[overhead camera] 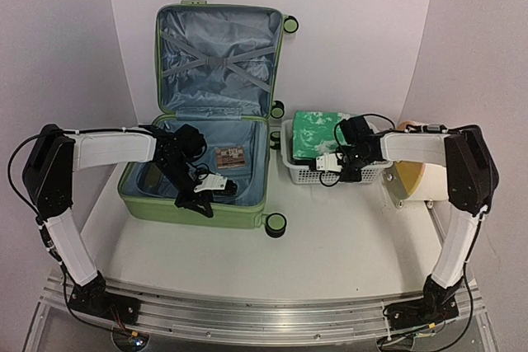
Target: Open, take out, and arrange the luggage
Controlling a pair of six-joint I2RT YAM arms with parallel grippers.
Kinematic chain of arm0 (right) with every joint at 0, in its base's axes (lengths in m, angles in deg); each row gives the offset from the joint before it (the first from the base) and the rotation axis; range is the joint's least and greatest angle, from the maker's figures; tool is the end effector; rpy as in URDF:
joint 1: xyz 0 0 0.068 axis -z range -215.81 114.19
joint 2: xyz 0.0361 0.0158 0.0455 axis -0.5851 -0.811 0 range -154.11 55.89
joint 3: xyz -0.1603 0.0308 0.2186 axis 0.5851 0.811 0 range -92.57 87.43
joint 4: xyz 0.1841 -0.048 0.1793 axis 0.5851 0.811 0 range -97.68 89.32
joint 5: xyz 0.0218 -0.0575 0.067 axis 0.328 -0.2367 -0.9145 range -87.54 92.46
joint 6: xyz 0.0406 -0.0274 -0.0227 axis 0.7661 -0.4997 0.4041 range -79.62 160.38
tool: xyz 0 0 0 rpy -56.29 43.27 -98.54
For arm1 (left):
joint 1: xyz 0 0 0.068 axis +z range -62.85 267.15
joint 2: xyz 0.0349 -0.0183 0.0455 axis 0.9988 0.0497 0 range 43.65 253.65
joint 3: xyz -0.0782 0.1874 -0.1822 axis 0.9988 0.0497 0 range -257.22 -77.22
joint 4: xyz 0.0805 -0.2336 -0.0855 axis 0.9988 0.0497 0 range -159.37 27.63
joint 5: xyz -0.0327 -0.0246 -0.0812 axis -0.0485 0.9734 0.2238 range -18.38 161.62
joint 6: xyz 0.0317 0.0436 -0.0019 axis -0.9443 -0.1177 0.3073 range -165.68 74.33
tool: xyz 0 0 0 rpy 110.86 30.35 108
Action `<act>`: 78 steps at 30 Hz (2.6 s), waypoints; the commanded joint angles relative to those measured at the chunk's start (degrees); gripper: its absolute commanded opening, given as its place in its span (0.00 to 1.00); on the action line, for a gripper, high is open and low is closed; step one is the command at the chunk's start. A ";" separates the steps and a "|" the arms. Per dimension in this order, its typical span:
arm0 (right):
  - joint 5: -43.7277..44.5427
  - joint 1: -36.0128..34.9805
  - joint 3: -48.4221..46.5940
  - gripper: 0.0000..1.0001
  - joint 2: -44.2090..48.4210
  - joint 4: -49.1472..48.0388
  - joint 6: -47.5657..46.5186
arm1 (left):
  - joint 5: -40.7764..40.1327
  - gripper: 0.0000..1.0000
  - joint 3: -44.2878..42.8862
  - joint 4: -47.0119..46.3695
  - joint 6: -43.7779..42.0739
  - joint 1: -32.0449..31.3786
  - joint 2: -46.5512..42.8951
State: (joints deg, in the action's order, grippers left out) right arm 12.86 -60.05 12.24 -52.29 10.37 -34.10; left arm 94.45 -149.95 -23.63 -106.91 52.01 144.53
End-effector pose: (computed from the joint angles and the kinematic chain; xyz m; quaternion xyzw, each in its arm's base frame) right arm 0.3757 0.1622 0.1964 -0.6928 0.6344 -0.2183 0.2644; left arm 0.2733 -0.2092 0.2074 0.7419 0.6264 -0.1599 0.1781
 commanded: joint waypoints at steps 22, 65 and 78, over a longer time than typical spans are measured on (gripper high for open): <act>-0.92 9.91 -23.43 0.00 -17.03 -14.11 -14.76 | -5.86 0.19 -1.03 2.26 -1.17 1.78 2.15; 13.03 5.92 -18.51 0.98 11.40 7.36 30.50 | -4.21 0.72 -10.47 10.22 1.74 1.77 0.58; 49.75 2.78 -11.41 0.74 10.86 18.90 21.12 | 9.89 0.85 -22.56 19.12 5.98 2.18 -0.09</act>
State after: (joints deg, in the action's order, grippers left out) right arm 48.65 -56.10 1.08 -38.74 27.13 -8.79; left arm 97.59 -168.00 -7.89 -103.60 53.78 146.61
